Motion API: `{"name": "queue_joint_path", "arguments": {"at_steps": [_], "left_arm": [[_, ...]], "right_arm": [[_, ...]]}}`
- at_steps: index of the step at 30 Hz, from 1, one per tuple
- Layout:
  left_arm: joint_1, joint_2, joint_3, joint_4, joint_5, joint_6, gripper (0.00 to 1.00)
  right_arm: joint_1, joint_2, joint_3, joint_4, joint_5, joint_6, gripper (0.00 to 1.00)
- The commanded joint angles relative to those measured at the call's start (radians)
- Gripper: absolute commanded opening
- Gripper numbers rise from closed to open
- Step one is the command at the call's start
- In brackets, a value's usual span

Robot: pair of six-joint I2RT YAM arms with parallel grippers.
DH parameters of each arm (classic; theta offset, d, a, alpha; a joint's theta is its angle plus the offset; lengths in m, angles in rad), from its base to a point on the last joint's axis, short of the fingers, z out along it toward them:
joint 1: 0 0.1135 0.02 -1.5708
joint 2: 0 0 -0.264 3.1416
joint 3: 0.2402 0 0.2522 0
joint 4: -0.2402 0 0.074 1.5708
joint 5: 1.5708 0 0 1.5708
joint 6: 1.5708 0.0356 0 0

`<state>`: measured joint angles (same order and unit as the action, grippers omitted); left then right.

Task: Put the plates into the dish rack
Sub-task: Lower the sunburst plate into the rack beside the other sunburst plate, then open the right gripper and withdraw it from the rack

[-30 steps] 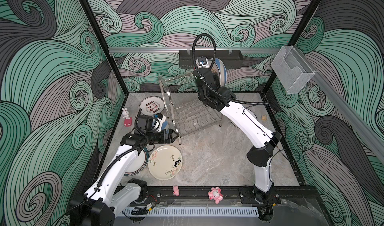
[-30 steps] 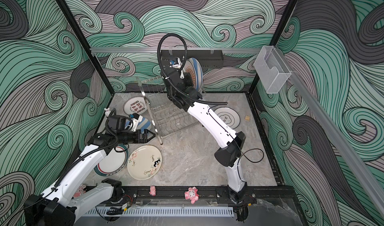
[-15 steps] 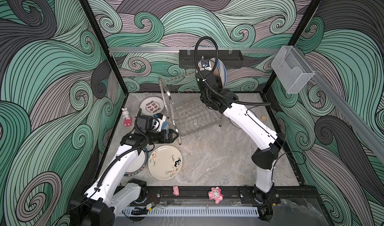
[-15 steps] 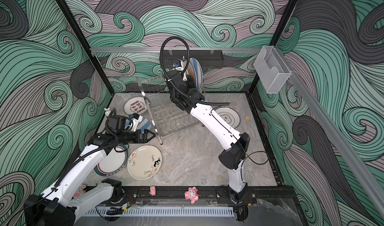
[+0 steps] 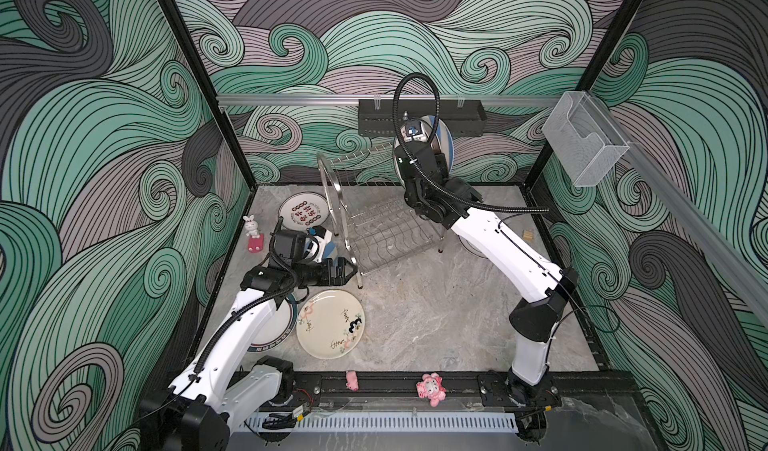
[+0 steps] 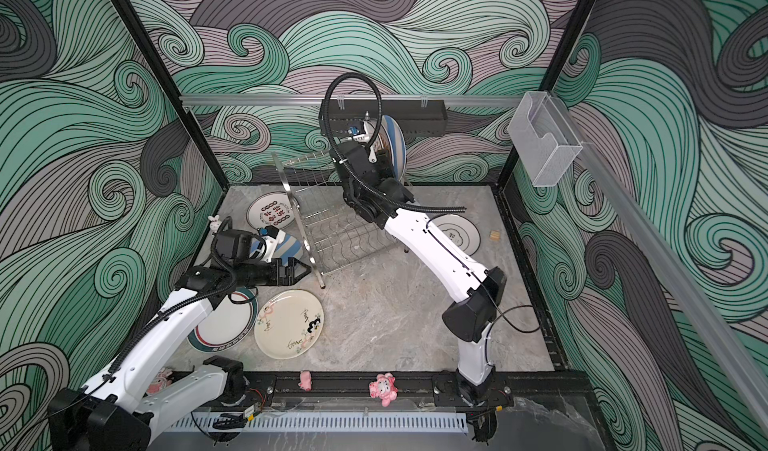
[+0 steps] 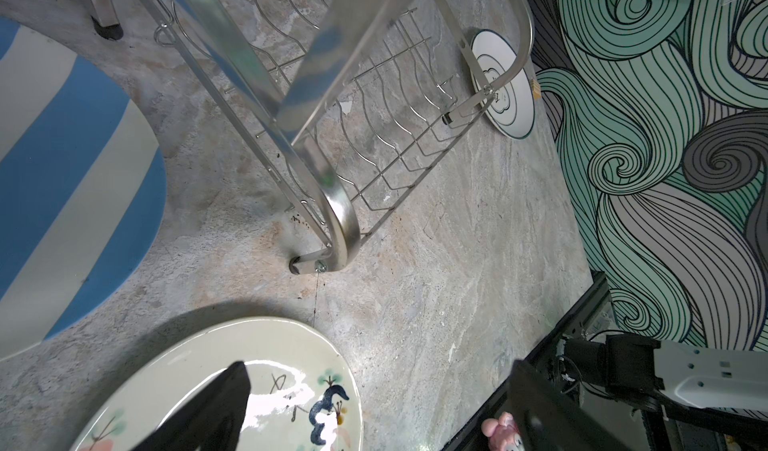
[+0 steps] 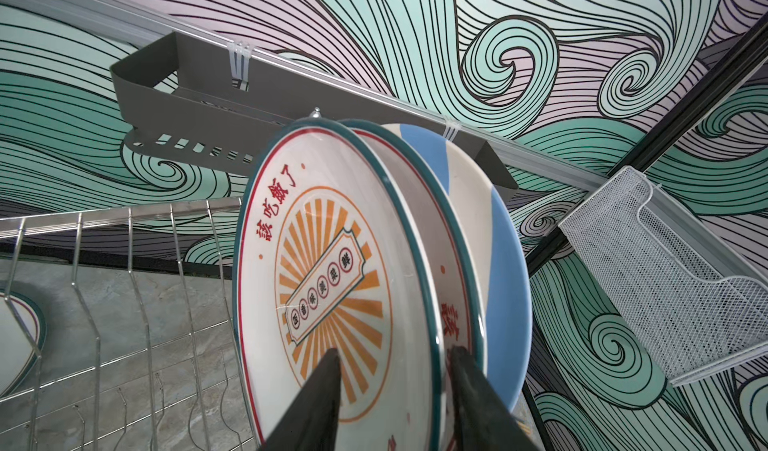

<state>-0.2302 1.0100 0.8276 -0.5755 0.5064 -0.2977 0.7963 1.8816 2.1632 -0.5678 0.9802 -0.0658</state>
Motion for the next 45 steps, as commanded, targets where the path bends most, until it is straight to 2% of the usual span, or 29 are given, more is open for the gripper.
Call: {"name": "queue_joint_path", "arguments": {"at_steps": [1,5,14,22,25,30,38,41,45], "left_arm": [[0.011,-0.014,-0.003,0.005,0.011,0.019,0.99],[0.011,-0.011,-0.002,0.005,0.009,0.019,0.99],[0.012,-0.014,0.002,0.002,-0.007,0.020,0.99],[0.013,-0.018,0.004,-0.004,-0.024,0.026,0.99],[0.013,-0.023,0.006,-0.009,-0.032,0.029,0.99],[0.012,-0.031,0.005,-0.009,-0.038,0.028,0.98],[0.013,-0.026,-0.002,0.008,-0.010,0.020,0.99],[0.013,-0.021,-0.001,0.000,-0.016,0.020,0.99],[0.012,-0.020,-0.001,-0.002,-0.024,0.021,0.98]], "right_arm": [[0.004,-0.043,-0.003,0.026,-0.025,-0.010,0.49],[0.009,-0.059,0.016,0.014,-0.073,-0.011,0.55],[0.023,-0.151,0.050,-0.042,-0.259,0.029,0.78],[0.021,-0.308,-0.042,-0.056,-0.344,0.051,0.84],[0.020,-0.407,-0.159,-0.018,-0.355,0.062,0.89],[0.010,-0.586,-0.400,-0.013,-0.299,0.094,0.93],[-0.076,-0.872,-0.809,-0.127,-0.315,0.283,0.93],[-0.145,-0.951,-0.943,-0.163,-0.395,0.375,0.94],[-0.270,-0.976,-1.113,-0.171,-0.615,0.459,0.95]]}}
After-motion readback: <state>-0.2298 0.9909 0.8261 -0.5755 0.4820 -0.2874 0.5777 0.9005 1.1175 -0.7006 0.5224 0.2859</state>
